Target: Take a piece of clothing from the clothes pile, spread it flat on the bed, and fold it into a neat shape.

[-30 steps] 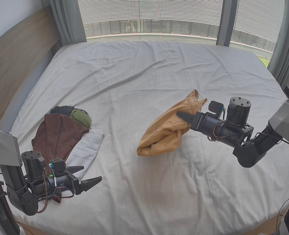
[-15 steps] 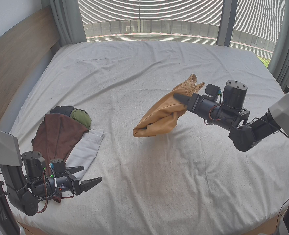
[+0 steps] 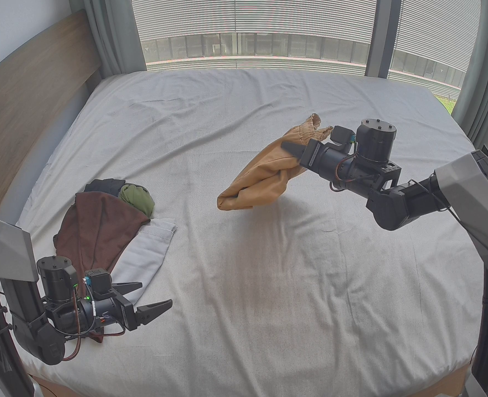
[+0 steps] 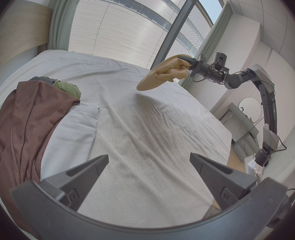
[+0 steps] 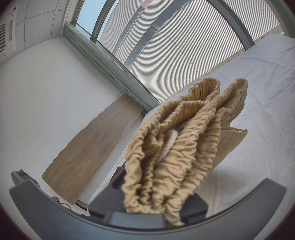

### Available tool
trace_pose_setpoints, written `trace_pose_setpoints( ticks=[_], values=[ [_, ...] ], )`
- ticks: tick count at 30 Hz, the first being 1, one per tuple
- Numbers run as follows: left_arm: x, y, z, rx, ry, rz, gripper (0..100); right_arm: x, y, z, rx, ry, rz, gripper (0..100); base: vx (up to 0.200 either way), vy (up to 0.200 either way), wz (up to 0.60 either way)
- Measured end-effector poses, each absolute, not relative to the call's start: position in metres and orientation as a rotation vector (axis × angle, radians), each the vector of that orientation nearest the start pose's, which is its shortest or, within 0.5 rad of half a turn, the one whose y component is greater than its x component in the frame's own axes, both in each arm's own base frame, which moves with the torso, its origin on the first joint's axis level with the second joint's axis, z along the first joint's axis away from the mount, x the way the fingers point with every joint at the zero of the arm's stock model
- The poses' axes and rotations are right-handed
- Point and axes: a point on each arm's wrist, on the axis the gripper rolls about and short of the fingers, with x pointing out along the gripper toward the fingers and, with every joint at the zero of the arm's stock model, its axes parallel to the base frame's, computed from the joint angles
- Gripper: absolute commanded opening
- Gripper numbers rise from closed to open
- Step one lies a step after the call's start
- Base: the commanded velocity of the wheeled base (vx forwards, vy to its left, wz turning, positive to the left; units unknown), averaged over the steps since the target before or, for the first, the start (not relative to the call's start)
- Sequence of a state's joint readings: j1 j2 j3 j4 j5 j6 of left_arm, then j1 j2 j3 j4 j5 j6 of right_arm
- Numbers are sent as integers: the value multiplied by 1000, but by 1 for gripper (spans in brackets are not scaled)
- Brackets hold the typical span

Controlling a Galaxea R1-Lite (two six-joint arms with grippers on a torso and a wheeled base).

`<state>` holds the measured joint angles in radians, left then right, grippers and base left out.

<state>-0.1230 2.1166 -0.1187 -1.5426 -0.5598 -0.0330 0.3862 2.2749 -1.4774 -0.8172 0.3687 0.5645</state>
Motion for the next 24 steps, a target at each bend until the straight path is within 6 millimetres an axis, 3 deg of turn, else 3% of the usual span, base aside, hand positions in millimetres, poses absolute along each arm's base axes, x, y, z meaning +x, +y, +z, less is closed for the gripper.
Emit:
trace_pose_setpoints(
  ticks=[13,16,19,24],
  values=[
    [236,-40,22,-134,472,-660,100,482,200,164,538,121,749,0,0,0,0],
    [235,-40,22,-136,475,-659,100,494,204,147,538,133,742,0,0,0,0],
    [234,-39,21,-138,480,-655,100,503,207,117,538,184,725,0,0,0,0],
    [233,-38,21,-140,486,-653,100,516,198,77,539,249,680,0,0,0,0]
  ],
)
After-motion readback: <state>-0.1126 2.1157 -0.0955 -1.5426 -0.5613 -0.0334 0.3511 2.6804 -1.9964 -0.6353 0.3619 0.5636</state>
